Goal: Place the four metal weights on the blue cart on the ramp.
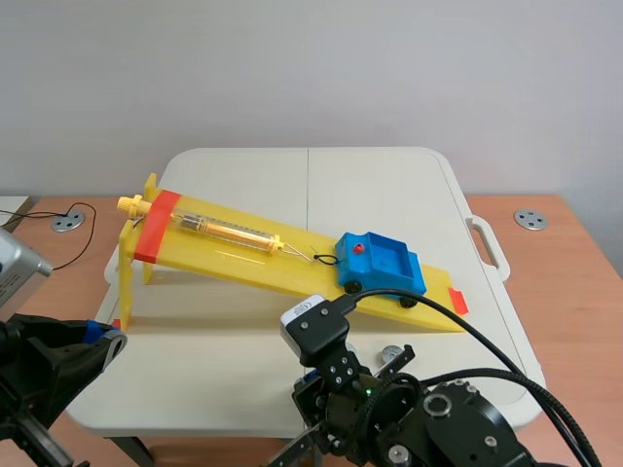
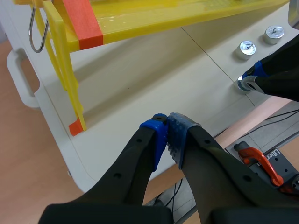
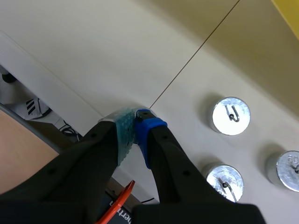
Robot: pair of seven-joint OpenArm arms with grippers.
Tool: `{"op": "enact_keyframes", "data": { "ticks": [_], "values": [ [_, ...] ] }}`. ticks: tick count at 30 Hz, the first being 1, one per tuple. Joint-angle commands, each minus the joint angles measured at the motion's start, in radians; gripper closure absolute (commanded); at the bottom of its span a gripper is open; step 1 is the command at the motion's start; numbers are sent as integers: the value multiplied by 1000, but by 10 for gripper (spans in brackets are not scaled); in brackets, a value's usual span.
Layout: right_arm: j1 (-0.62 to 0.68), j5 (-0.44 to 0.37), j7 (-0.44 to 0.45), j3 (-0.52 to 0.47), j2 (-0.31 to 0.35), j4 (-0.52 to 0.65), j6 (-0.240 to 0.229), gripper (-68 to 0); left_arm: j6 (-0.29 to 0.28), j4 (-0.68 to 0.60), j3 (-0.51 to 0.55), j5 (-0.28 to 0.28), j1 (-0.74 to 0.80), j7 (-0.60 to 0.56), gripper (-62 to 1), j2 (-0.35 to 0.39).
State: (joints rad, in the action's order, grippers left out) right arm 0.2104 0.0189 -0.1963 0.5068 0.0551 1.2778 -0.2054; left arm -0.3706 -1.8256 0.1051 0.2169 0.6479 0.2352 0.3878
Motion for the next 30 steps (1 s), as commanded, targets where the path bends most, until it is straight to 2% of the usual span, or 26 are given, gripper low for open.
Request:
{"op": "enact_keyframes", "data": {
  "ticks": [1, 6, 8, 13, 20, 25, 30],
  "values": [
    [-64, -18, 121, 5, -33, 26, 30, -6, -18, -45, 6, 52, -19, -103, -27, -11],
    [-61, -27, 103, 2, 2, 62, 30, -6, -18, -45, 6, 52, -19, -103, -27, -11],
    [-55, -31, 84, 2, 27, 114, 31, -6, -18, -45, 6, 52, -19, -103, -28, -11],
    [-9, -105, 24, -27, 92, 280, 42, -6, -18, -45, 6, 52, -19, -103, -27, -11],
    [113, -267, -58, -158, 156, 513, 40, -6, -18, -45, 6, 52, -19, -103, -27, -11],
    [196, -369, -103, -282, 169, 682, 40, -6, -18, -45, 6, 52, -20, -103, -27, -11],
    [195, -479, -119, -391, 159, 752, 41, -6, -18, -45, 6, 52, -20, -103, -27, -11]
  ]
}}
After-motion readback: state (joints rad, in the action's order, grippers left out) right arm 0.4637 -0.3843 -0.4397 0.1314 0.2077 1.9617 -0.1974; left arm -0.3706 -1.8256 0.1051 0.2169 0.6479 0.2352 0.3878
